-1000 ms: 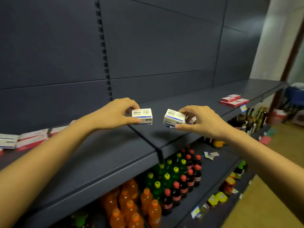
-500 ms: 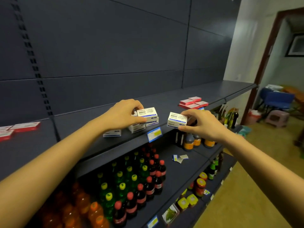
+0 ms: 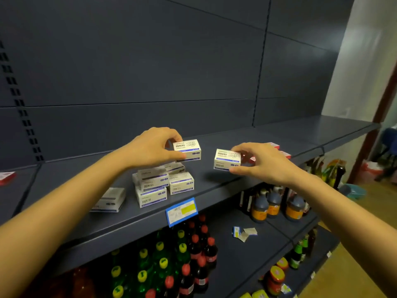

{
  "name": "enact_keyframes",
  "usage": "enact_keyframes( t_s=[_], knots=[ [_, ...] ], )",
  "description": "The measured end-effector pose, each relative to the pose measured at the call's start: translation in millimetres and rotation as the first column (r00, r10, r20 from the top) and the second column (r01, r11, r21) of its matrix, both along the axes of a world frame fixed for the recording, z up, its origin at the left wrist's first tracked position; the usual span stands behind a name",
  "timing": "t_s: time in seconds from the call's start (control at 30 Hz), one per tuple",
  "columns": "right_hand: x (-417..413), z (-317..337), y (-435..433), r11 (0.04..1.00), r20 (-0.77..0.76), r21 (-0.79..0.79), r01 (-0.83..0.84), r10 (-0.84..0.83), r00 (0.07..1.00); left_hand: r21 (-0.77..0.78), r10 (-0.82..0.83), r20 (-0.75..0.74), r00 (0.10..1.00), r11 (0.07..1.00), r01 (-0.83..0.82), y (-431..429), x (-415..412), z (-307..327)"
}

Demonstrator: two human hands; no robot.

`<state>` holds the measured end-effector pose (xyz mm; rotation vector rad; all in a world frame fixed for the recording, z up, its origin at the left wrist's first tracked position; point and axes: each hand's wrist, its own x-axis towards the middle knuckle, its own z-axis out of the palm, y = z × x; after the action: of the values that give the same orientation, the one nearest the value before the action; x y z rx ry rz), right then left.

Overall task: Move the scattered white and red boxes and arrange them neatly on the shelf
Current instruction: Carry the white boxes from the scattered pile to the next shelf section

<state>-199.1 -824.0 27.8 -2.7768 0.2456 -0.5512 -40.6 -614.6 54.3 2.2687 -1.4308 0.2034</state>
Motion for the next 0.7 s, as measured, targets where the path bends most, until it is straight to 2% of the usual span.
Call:
enact_keyframes(
  t_s=[0.13, 0.3, 0.43, 0.57, 0.7],
  knots=[
    [42, 1, -3, 0.992, 0.025, 0.034, -0.123, 0.122, 0.992, -0.003, 0.103, -0.080, 0.992, 0.995, -0.103, 11, 19, 6],
    [91, -4, 2, 0.962, 0.000, 0.059, -0.266, 0.266, 0.964, 0.083, 0.248, -0.153, 0.957, 0.968, -0.238, 37, 37, 0],
    [122, -7, 7, 0.918, -0.031, 0.080, -0.389, 0.392, 0.919, 0.169, 0.318, -0.211, 0.924, 0.943, -0.286, 50, 41, -14],
    [144, -8, 10, 0.874, -0.046, 0.085, -0.478, 0.482, 0.875, 0.158, 0.363, -0.260, 0.895, 0.930, -0.331, 52, 37, -26],
    [157, -13, 5, 0.844, -0.156, 0.050, -0.534, 0.535, 0.830, 0.159, 0.428, -0.297, 0.854, 0.904, -0.397, 52, 31, -26]
  ],
)
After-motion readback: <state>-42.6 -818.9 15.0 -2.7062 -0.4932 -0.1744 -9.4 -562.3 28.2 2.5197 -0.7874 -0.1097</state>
